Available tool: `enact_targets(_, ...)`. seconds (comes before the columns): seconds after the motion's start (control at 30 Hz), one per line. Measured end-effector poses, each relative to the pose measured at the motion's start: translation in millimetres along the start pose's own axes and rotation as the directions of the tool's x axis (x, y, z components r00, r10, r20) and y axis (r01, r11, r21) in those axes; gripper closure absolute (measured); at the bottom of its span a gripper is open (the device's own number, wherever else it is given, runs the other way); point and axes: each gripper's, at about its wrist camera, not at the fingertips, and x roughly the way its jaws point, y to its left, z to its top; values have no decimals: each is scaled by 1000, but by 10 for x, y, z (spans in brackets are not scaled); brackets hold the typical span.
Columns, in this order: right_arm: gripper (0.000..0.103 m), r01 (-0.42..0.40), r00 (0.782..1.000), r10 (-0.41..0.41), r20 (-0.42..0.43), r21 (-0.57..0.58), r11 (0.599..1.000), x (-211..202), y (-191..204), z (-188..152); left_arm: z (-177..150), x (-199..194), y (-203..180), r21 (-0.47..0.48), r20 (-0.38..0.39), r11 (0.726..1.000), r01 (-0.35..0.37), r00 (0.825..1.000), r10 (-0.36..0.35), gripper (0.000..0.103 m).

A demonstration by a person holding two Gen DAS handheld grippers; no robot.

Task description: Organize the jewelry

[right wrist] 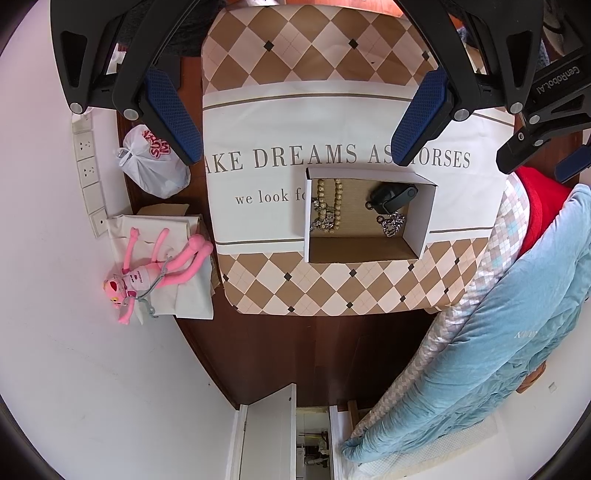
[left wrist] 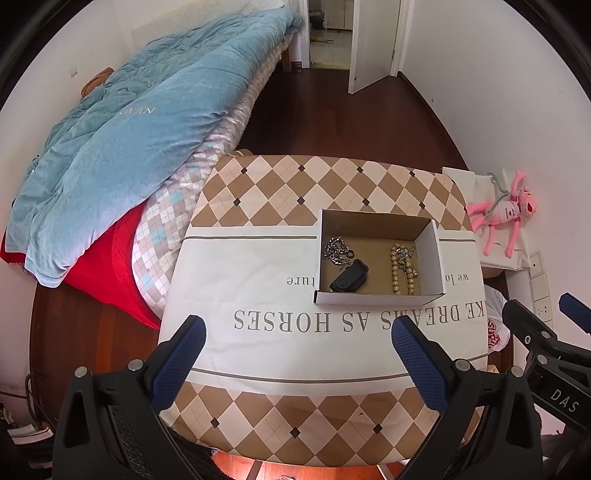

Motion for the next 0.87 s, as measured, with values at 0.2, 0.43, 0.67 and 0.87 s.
enact_targets(0.2,0,-1,1000,1,1,-2,1000,-12,-2,4,-6,4,6,2,0,1000,3,1000,-3,0)
enact_targets(0.43,0,-2,1000,2,0,0,1000,-14,0,2,-16,-13,-21,3,-3,1000,5,1000,-5,0)
enact_targets(0.67,0,-3,1000,3,0,0,1000,-18,-17,5,-31,-22,-23,3,-1,1000,8,1000,-8,0)
enact_targets(0.87,0,-3,1000,3,2,1,1000,-26,-28,4,-33,-49,-12,2,13,1000,11,1000,-11,0)
